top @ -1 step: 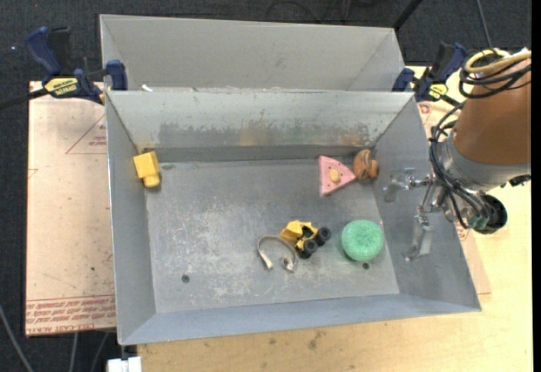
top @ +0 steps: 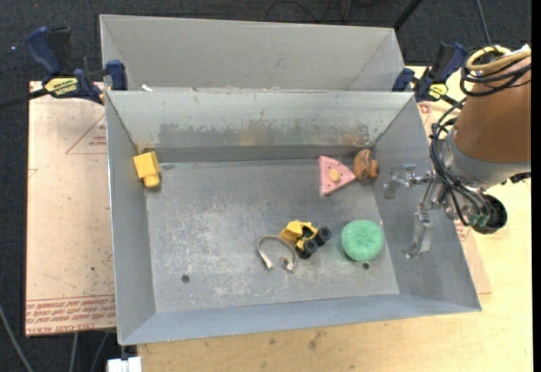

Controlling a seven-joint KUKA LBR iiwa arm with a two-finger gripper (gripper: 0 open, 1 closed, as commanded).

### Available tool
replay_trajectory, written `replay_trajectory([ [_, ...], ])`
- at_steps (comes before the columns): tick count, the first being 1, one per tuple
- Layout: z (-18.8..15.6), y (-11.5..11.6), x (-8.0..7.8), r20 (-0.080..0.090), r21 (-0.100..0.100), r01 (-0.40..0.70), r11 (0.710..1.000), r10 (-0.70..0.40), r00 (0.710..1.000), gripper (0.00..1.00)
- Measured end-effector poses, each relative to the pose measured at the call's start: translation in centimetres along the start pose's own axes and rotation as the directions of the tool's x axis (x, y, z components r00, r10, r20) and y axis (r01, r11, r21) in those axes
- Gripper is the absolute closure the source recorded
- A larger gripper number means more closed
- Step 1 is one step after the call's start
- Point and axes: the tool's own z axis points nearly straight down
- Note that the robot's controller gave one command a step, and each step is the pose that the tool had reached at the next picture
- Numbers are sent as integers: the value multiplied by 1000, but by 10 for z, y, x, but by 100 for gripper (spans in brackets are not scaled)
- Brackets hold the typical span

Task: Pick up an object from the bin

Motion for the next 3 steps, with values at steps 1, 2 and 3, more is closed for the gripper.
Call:
replay_trajectory([
  [1,74,17,1,4,-1,-93,996,93,996,0],
  [2,90,19,5,-4,-2,-153,988,153,988,0],
  [3,76,20,8,1,0,-159,987,159,987,0],
])
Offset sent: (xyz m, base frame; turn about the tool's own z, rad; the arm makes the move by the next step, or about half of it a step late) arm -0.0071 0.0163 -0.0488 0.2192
